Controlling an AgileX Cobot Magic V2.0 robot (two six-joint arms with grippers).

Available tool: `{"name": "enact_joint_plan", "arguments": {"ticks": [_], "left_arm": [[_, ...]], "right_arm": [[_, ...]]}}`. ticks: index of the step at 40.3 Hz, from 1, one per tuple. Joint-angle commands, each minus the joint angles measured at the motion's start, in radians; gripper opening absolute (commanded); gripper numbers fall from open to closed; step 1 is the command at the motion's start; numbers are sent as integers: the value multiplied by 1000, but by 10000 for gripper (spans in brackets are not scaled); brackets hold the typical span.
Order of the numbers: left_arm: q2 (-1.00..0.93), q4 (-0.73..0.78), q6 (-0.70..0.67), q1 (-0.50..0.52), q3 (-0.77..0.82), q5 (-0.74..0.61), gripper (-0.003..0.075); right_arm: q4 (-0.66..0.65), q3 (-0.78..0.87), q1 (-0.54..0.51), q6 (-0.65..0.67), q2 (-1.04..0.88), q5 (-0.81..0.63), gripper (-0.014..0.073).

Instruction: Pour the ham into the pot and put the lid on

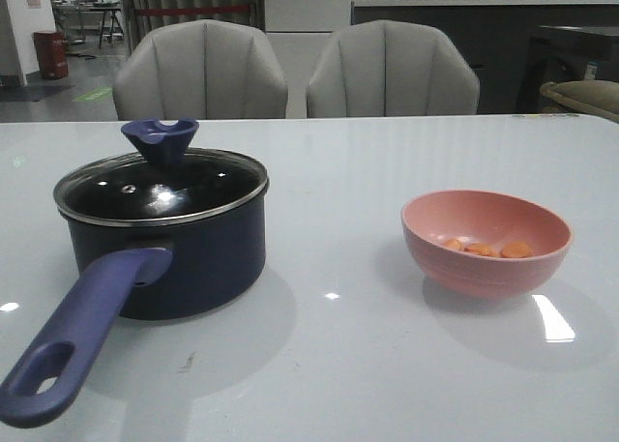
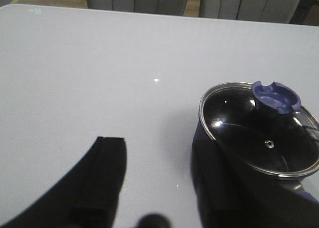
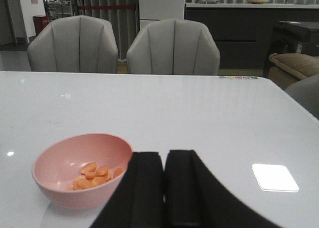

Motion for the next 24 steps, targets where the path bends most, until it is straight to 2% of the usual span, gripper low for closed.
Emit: {"name": "enact_joint_plan", "arguments": {"ticks": [1,4,13,18,24], "left_arm": [[8,-11,-1,-7,-36,-76,553],[8,-11,-1,-7,-36,-68,590],[10,-11,-1,-7,-50,-49,585],[54,-11,-1,-7,-136,61,585],[197,-11,-1,-7,-307,234,585]], "right_arm": [[-7,-5,-7,-9,-19,-83,138],[-7,-5,-7,-9,-19,-83,138],[-7,-5,-7,-9,-19,-83,138],[-7,-5,-7,-9,-19,-83,138],[-7,-5,-7,-9,-19,-83,138]]}}
